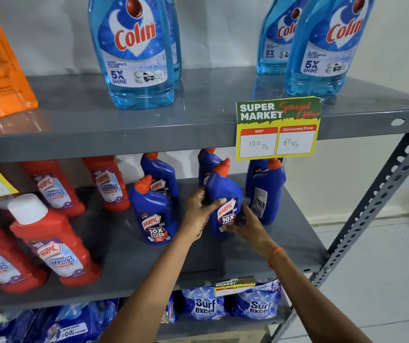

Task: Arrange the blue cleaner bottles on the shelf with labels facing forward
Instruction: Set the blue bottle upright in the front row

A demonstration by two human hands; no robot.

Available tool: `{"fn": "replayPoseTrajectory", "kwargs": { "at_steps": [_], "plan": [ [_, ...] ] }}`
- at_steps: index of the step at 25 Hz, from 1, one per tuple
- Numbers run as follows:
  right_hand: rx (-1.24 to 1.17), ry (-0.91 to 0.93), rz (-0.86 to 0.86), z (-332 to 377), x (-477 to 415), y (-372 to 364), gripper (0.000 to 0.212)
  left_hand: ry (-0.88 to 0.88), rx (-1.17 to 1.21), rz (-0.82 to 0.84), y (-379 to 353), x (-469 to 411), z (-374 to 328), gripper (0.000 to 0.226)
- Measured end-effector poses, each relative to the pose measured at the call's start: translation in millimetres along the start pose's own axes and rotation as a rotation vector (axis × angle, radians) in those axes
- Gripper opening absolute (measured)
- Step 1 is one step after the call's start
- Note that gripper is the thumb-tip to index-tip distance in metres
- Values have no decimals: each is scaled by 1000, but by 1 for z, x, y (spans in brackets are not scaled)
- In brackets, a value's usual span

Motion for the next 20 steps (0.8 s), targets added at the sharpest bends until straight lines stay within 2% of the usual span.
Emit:
{"fn": "replayPoseTrajectory", "kwargs": {
  "at_steps": [3, 13, 17, 20],
  "plan": [
    [71, 2, -40, -2, 0, -1, 56, 28, 13, 44, 5, 1, 6, 41],
    [189, -23, -152, -10, 9, -8, 56, 37, 32, 117, 13, -1, 19, 47],
    [174, -41, -168, -8, 7, -8, 60, 50, -10, 118, 14, -11, 22, 50],
    [164, -68, -148, -8, 5, -8, 72, 59, -120, 99, 10, -6, 17, 62]
  ]
}}
Point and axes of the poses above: each hand's wrist, its own x-axis away from the middle knuckle, its own y-axis out of the back of the hand, z = x × y, the point moved 5 cm from there along -x, towards the middle knuckle, and after that the axes turned 4 degrees about y, right-handed, at the moved point
